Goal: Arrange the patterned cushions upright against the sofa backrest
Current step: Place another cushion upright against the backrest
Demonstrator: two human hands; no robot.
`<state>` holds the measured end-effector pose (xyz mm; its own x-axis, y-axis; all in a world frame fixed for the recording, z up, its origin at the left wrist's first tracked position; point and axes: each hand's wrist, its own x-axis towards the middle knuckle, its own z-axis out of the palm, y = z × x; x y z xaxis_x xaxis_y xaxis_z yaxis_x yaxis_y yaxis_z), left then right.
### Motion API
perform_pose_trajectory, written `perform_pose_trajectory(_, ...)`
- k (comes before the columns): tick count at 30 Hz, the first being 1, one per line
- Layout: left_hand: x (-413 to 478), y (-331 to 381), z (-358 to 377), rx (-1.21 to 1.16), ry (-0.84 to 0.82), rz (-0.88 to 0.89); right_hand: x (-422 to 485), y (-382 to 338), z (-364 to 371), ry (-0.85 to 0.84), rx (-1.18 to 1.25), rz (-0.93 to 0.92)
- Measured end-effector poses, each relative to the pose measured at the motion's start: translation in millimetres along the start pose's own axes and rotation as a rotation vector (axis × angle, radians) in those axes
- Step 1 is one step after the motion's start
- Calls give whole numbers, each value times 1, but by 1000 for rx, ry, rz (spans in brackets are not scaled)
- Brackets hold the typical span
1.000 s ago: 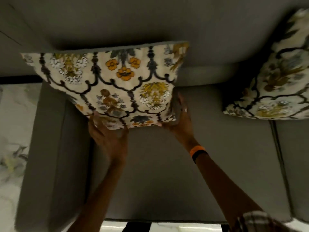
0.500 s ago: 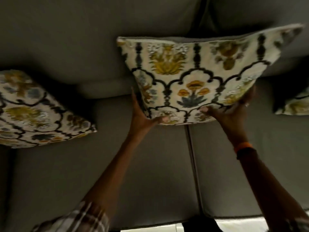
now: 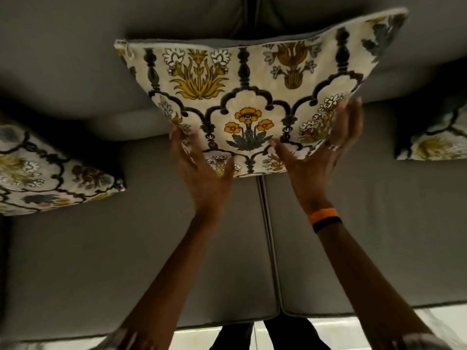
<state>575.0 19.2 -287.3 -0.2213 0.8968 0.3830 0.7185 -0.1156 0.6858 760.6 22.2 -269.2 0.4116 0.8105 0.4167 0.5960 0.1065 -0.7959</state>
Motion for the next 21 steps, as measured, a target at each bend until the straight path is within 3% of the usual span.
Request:
perform_pose_trajectory(3, -17, 12, 13, 334, 45, 328, -19, 2, 13, -12, -225, -232)
perform_pose_trajectory(6, -53, 4, 36, 557, -375, 288, -68, 39, 13, -413, -561, -168)
perform_pose_trajectory(8, -89, 2, 48, 602, -653, 266, -94, 63, -7, -709, -637, -109)
perform_pose_trajectory(11, -123, 17, 64, 582, -739, 168, -101, 86, -48, -935, -549, 99)
perform_pose_trajectory(13, -136, 49, 79, 510, -734, 125, -88, 108, -84, -869, -469, 181)
perform_pose_trajectory(17, -153, 126, 135, 321, -754, 287, -33, 170, -179, -549, -279, 345)
perform_pose_trajectory(19, -156, 168, 175, 179, -758, 232, 8, 205, -236, -329, -182, 459)
perform_pose_trajectory(21, -150, 220, 218, -24, -750, 70, 57, 248, -303, -122, -123, 494)
